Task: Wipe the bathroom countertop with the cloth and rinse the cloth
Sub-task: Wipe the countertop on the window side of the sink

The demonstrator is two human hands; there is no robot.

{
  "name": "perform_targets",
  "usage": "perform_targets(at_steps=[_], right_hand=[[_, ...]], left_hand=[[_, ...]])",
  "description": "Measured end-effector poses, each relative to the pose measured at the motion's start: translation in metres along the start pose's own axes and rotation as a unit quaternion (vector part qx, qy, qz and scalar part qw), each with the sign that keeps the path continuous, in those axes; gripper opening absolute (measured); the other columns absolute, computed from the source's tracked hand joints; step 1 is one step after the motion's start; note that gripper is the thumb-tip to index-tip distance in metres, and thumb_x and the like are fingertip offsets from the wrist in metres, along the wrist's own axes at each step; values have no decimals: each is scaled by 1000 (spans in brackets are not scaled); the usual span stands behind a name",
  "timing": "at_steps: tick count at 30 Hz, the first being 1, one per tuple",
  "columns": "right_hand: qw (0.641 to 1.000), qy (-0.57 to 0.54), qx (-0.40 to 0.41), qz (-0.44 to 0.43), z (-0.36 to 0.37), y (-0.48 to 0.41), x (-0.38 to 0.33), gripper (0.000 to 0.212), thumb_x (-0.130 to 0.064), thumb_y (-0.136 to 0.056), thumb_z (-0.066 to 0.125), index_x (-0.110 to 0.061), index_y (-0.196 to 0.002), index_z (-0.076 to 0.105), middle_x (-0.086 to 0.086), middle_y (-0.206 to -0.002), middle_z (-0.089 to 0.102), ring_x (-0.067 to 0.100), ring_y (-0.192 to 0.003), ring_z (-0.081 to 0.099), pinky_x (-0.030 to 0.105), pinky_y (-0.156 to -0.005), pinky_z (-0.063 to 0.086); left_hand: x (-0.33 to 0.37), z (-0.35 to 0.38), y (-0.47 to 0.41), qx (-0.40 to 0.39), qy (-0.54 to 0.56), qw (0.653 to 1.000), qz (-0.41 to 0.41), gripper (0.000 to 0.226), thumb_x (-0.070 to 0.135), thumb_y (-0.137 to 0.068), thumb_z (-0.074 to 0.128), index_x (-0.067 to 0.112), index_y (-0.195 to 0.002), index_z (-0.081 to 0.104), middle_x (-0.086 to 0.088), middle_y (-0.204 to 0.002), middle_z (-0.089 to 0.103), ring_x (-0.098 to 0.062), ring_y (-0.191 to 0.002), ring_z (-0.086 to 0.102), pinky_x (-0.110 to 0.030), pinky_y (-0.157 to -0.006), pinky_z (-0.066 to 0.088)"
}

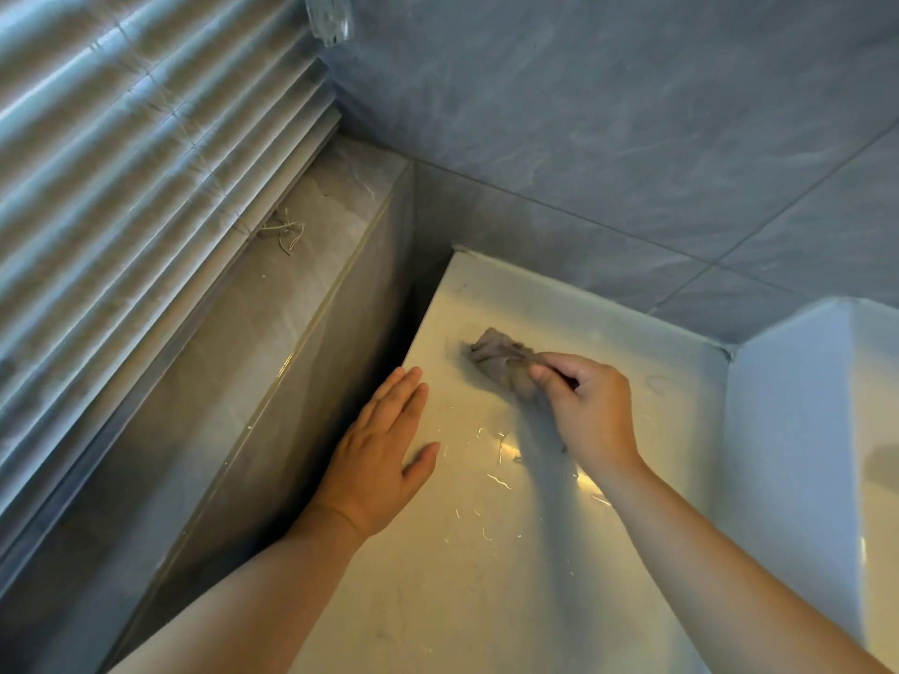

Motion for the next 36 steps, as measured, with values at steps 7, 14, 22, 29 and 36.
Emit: perform_targets(at_steps=[7,14,22,29,36], right_hand=[[984,106,131,-48,-53,-58,6,21,-16,-89,64,-8,-106,73,6,-99,72,19,-90,63,19,-73,40],[984,135,111,-41,-32,-70,36,19,-13,-86,63,-6,-101,73,8,-105,72,27,-98,64,24,-80,43],[986,126,103,-47,-22,-14,32,24,-23,-85,59,-11,-100,74,1,-103,71,20,-95,63,26,-83,47],[997,73,16,-3,-20,17,24,15,-10,-85,66,-17,-96,75,-8,-92,69,13,-88,62,24,-78,47],[987,112,112,-29,-78,-30,16,18,-14,-87,65,-9,-103,73,3,-93,70,19,-87,62,21,-73,39]], left_hand=[[1,-2,0,9,6,1000,4,63,45,-93,35,7,-143,38,-2,-156,25,-12,-145,13,-26,-115,15],[1,-2,1,20,12,1000,4,62,44,-93,36,8,-143,38,-1,-155,26,-12,-145,15,-28,-115,20],[-1,-1,1,20,8,1000,4,63,45,-93,36,7,-143,39,-1,-155,25,-13,-145,16,-30,-115,22],[-2,1,1,5,1,1000,-4,66,49,-92,31,11,-146,33,1,-157,20,-10,-145,10,-33,-114,24],[-1,0,1,8,0,1000,-4,65,48,-92,32,10,-145,35,1,-157,22,-10,-145,12,-32,-114,23]])
Point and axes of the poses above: each hand's wrist, its own y-axis away from the middle knuckle, its own z-axis out of the palm, x = y × z, the point moved 6 cm from there along -y, towards the middle knuckle
